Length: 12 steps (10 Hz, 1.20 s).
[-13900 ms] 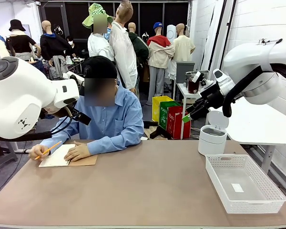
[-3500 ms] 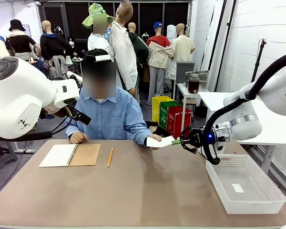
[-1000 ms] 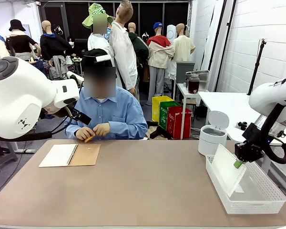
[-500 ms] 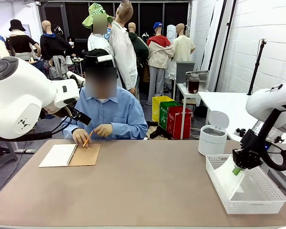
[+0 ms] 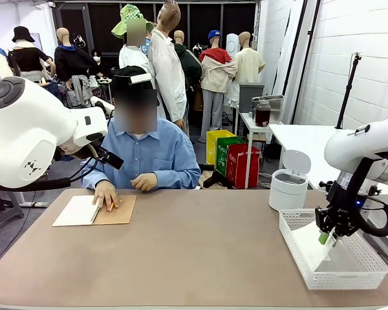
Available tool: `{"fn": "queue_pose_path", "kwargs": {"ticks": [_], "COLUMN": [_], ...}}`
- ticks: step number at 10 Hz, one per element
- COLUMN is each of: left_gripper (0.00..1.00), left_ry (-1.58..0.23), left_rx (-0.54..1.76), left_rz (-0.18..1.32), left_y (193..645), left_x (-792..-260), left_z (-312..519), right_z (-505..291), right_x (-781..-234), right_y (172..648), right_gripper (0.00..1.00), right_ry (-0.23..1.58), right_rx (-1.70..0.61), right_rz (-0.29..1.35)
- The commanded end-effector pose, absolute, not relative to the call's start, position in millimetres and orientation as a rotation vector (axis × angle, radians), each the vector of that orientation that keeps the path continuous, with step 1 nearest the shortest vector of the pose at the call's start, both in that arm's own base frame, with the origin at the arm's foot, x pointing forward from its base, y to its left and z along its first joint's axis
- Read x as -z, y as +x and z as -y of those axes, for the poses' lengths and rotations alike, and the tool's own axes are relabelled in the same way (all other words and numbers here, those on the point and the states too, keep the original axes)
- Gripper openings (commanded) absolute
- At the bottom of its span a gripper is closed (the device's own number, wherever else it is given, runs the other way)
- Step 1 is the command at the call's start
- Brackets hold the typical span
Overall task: Sort the paper based on its condition.
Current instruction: If a person hands you a paper, place it in the Organizing basket , and if it's crumpled, put it in the Trash can.
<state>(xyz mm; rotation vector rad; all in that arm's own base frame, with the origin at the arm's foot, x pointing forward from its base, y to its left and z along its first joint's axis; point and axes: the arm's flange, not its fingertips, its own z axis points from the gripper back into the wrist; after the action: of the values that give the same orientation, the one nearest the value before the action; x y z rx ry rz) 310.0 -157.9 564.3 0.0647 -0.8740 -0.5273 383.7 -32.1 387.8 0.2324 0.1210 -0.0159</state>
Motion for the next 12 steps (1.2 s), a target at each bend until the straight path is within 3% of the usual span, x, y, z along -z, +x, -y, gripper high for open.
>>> {"fn": "queue_pose_path", "kwargs": {"ticks": [1, 2, 8, 12], "left_gripper": [1.00, 1.00, 1.00, 1.00], "left_ry": [0.078, 0.078, 0.078, 0.078], "left_rx": [0.537, 0.537, 0.537, 0.537], "left_rz": [0.880, 0.880, 0.880, 0.880], "left_y": [310, 310, 310, 310], "left_x": [-563, -563, -563, -563], "left_z": [157, 157, 157, 157], "right_z": [29, 29, 20, 20], "right_x": [-392, -394, -417, -419], "right_y": [388, 390, 405, 402], "right_gripper": [0.92, 1.00, 1.00, 1.00], "right_ry": [0.141, 0.112, -0.059, -0.022], "right_rx": [0.063, 0.084, 0.151, 0.127], "right_rz": [-0.144, -0.153, -0.131, -0.104]}}
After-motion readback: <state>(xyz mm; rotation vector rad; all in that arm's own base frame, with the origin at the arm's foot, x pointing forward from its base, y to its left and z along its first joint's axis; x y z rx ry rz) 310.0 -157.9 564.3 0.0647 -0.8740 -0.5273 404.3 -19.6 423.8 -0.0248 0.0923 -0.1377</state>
